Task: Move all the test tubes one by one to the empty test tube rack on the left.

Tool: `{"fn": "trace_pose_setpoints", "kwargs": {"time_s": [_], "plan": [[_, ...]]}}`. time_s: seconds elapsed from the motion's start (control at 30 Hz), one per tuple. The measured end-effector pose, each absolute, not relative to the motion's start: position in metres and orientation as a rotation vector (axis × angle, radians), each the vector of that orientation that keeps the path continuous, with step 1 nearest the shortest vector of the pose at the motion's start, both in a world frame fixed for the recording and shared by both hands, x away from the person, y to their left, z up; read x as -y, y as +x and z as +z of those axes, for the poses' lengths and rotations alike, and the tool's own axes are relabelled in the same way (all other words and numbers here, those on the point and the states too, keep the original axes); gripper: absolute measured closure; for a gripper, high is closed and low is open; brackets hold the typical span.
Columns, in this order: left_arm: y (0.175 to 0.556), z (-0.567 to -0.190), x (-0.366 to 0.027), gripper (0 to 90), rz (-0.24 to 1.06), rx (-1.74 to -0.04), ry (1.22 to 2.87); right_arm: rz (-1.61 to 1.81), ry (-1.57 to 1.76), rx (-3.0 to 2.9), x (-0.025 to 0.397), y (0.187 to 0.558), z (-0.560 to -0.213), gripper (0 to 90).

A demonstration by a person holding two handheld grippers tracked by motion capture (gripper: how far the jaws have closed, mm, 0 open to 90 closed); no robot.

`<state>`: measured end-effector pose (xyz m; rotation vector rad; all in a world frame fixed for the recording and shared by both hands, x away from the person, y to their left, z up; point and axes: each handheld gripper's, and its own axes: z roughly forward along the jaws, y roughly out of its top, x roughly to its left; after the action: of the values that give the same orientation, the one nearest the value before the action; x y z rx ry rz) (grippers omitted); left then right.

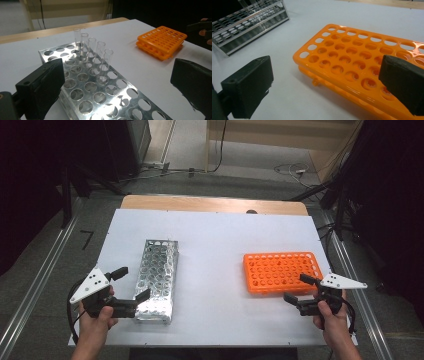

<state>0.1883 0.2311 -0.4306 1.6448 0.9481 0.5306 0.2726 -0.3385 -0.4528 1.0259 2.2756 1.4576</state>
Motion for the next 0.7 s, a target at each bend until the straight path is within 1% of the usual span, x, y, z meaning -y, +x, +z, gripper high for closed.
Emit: {"fn": "trace_pose_setpoints", "kwargs": {"time_s": [0.13,0.33,0.7], "plan": [[0.182,-0.433,-0.239,0.0,0.528,-0.937,1.634,1.462,1.037,-2.261,0.344,0.274,-0.455,0.0],[0.181,-0.437,-0.252,0.0,0.511,-0.917,1.567,1.465,1.010,-2.236,0.351,0.274,-0.457,0.0],[0.187,-0.445,-0.247,0.0,0.501,-0.924,1.587,1.465,1.024,-2.229,0.354,0.277,-0.463,0.0]]}}
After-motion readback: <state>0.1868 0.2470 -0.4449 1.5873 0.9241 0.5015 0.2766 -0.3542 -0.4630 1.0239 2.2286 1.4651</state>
